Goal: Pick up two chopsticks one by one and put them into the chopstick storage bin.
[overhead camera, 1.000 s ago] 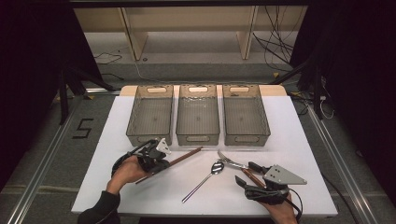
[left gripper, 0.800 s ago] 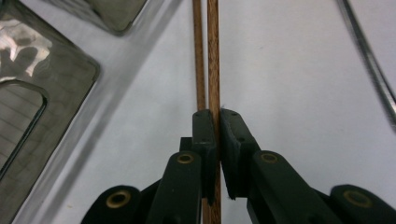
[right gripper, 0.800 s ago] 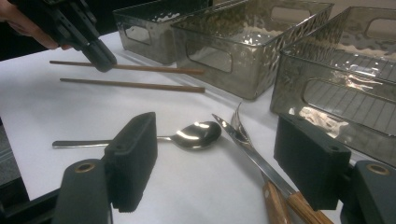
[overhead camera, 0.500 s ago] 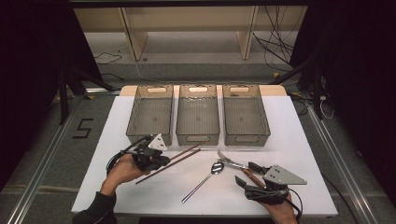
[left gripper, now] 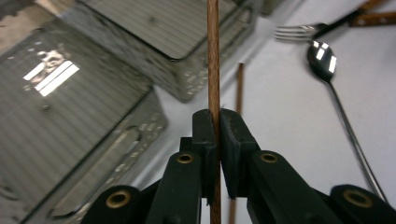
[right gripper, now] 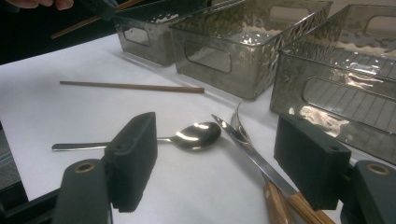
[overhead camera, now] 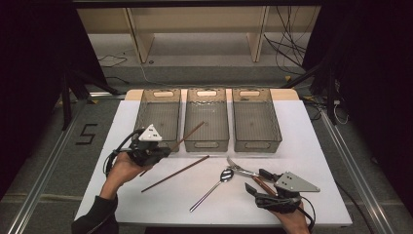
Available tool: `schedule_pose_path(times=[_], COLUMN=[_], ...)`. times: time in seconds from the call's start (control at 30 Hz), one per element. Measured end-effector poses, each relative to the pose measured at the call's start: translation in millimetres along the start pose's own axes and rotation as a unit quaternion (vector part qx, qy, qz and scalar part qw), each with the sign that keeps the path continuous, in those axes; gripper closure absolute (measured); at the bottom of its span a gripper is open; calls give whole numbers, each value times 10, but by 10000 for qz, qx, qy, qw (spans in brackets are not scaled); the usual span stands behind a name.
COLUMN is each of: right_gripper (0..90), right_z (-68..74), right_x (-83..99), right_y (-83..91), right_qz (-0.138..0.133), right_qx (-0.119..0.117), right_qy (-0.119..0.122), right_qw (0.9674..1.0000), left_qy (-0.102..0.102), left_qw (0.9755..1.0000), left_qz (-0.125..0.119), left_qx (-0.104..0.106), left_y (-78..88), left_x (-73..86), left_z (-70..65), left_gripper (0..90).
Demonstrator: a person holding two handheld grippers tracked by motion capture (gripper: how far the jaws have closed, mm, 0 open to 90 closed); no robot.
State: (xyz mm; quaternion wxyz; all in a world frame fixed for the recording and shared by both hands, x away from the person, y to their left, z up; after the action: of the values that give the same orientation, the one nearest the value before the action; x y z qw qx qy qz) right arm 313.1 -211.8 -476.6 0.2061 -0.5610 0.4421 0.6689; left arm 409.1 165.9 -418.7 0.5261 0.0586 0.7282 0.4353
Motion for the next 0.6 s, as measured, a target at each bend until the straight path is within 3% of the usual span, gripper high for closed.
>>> schedule_pose_path(times=[0.27, 0.4, 0.6], right_gripper=[308, 303, 300], right_z=[-2, 0, 0], right_x=[-3, -3, -8], right_y=[1, 5, 8], right_qz=[-16, -19, -42], right_qx=[-9, -23, -32], right_qy=[-15, -16, -39], right_qw=[10000, 10000, 10000], left_qy=[426, 688, 834], left_qw=[9981, 9961, 9942], left_qz=[-219, -348, -301], left_qx=[-383, -435, -605], left_y=[65, 88, 98], left_x=[-88, -167, -269], left_z=[339, 512, 718], left_gripper=[844, 845, 844])
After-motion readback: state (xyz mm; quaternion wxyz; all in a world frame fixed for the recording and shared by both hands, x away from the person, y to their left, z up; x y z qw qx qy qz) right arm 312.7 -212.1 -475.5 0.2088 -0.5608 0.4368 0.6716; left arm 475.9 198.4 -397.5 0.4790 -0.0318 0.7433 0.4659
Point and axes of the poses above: each handheld gripper's, and its own axes: y roughly backward along the jaws, x roughly out of its underside, z roughly to its left, the point moved 3 cm from there along -y, roughly forward along the jaws, and after that the axes turned 10 degrees about x, right-handed, at the moved point
